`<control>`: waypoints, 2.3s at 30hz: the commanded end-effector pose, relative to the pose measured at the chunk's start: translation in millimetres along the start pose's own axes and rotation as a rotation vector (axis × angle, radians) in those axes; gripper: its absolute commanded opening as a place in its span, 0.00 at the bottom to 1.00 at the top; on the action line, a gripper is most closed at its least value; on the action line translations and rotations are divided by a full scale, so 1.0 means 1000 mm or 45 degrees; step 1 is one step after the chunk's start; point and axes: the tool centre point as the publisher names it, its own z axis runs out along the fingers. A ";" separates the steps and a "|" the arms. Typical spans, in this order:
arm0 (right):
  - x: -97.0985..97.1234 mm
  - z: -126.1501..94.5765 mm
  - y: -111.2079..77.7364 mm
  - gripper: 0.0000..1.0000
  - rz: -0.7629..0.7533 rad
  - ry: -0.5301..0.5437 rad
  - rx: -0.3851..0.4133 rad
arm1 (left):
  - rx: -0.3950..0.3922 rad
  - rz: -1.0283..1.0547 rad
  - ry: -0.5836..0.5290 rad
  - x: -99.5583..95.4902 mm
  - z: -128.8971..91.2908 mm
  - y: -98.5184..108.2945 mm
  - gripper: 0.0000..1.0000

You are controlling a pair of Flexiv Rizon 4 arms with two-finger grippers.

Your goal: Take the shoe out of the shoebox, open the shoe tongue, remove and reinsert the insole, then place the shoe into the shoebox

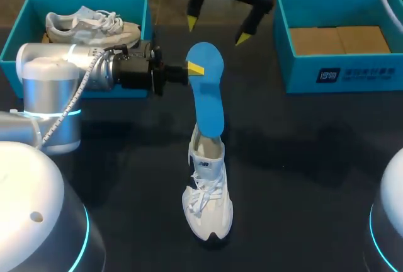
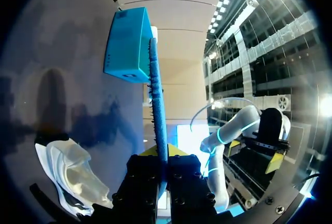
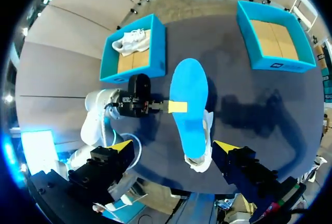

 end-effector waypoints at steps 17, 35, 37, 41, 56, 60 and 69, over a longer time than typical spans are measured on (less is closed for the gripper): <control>-0.040 0.013 0.001 1.00 0.020 1.204 0.027 | 0.004 0.000 -0.002 0.000 0.000 0.001 0.00; -0.050 0.031 0.004 1.00 0.006 1.433 0.038 | 0.004 0.000 -0.002 0.000 0.000 0.001 0.00; -0.051 0.032 0.004 1.00 0.010 1.434 0.040 | 0.004 0.000 -0.002 0.000 0.000 0.001 0.00; -0.051 0.033 0.005 1.00 0.018 1.436 0.043 | 0.017 0.076 0.029 0.003 -0.005 -0.001 0.00; -0.053 0.034 0.006 1.00 0.032 1.445 0.076 | -0.006 0.956 0.111 0.029 -0.027 0.003 0.00; -0.053 0.034 0.008 1.00 0.033 1.457 0.083 | 0.033 1.233 0.144 0.032 -0.030 0.001 0.00; -0.053 0.035 0.011 1.00 0.039 1.489 0.090 | 0.151 1.518 0.133 0.031 -0.025 -0.007 0.00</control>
